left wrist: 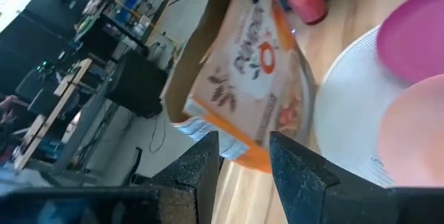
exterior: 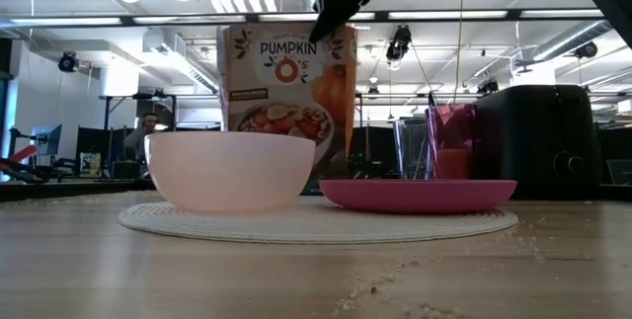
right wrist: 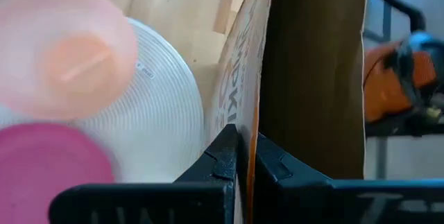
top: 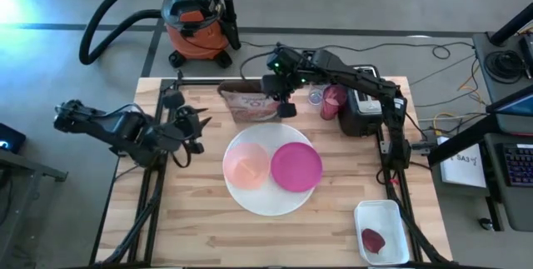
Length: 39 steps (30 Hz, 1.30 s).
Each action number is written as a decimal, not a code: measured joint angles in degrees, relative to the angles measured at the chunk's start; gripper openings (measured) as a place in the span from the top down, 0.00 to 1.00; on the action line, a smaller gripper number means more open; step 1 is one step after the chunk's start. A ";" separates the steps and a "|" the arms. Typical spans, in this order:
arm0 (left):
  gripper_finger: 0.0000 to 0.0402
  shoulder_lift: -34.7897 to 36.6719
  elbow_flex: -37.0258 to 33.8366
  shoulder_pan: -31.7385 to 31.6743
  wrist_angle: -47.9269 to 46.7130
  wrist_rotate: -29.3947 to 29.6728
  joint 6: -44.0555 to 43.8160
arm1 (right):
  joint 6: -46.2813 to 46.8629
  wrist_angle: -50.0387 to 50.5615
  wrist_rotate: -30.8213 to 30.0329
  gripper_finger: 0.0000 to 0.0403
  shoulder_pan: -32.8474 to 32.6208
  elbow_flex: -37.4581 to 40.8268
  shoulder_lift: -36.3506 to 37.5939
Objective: Arrange a breakfast setting
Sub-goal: Move the cereal box to the top left of the table
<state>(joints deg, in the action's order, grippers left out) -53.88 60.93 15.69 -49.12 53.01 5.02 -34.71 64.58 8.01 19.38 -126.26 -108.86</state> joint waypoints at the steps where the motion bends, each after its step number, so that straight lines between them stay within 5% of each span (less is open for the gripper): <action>1: 0.72 -0.10 0.00 -0.75 0.02 -0.19 0.02 | -1.28 0.02 0.00 0.98 0.00 0.00 0.00; 6: 0.72 -0.44 0.00 -5.21 0.99 -8.48 0.18 | -7.14 0.02 -0.01 0.98 0.02 0.00 0.00; 11: 0.72 -1.27 0.00 -10.57 2.71 -6.05 2.16 | -13.08 0.02 0.00 0.98 0.02 0.00 0.00; 18: 0.72 -1.85 0.00 -17.24 3.56 -10.01 0.76 | -13.85 0.59 -0.02 0.98 0.13 0.00 0.00; 27: 0.72 -3.08 0.09 -18.01 0.02 -7.39 -5.29 | -13.03 2.46 -0.02 0.98 0.13 0.00 0.00; 39: 0.70 -5.32 0.09 -19.62 -0.04 -17.54 -5.58 | -11.29 2.67 -0.04 0.98 0.13 0.00 0.00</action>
<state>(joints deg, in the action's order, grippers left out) -59.21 61.01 -3.94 -49.17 35.47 -0.57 -46.00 67.25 7.97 19.51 -126.26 -108.86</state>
